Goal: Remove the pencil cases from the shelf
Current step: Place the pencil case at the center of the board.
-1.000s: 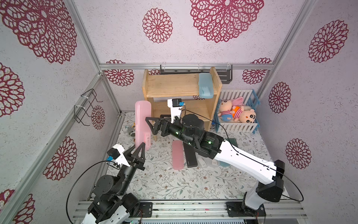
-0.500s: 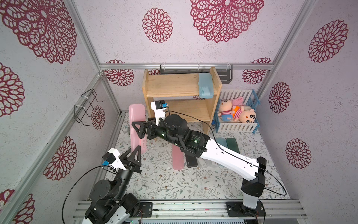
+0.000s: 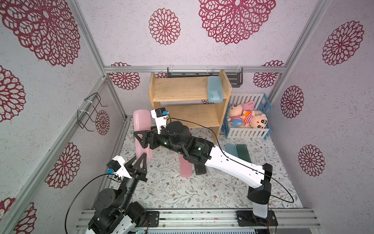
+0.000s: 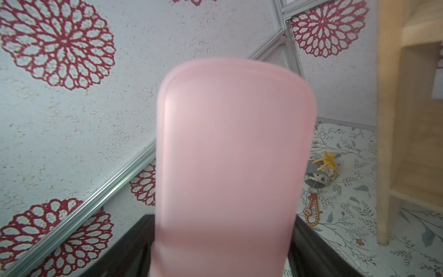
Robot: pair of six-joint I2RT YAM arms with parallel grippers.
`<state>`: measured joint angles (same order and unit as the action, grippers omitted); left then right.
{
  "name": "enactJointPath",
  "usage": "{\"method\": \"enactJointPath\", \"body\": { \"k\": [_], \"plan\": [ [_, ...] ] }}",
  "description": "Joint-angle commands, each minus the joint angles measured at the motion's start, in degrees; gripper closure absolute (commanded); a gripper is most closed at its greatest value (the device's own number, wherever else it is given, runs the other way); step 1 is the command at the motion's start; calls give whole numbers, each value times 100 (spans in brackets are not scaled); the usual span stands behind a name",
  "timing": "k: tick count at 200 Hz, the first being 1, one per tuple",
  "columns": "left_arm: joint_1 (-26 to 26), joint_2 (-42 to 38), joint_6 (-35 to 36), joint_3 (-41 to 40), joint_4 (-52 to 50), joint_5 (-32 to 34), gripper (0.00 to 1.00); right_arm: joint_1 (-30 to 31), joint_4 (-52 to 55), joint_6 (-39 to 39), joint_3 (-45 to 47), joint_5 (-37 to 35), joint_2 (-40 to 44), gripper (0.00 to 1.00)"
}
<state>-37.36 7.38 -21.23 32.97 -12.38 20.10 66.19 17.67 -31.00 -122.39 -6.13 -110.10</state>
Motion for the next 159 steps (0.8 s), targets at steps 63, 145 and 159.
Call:
{"method": "enactJointPath", "body": {
  "k": [63,145,159],
  "plan": [
    [-58,-192,-47,-28,-164,434,3,-38,126,190,167,-294,95,30],
    [-54,-676,-325,93,-1037,1254,3,-565,-1070,-622,3354,-58,577,32],
    [-54,-723,-337,87,-1086,1271,3,-611,-1181,-746,3682,-25,478,32]
  ]
}}
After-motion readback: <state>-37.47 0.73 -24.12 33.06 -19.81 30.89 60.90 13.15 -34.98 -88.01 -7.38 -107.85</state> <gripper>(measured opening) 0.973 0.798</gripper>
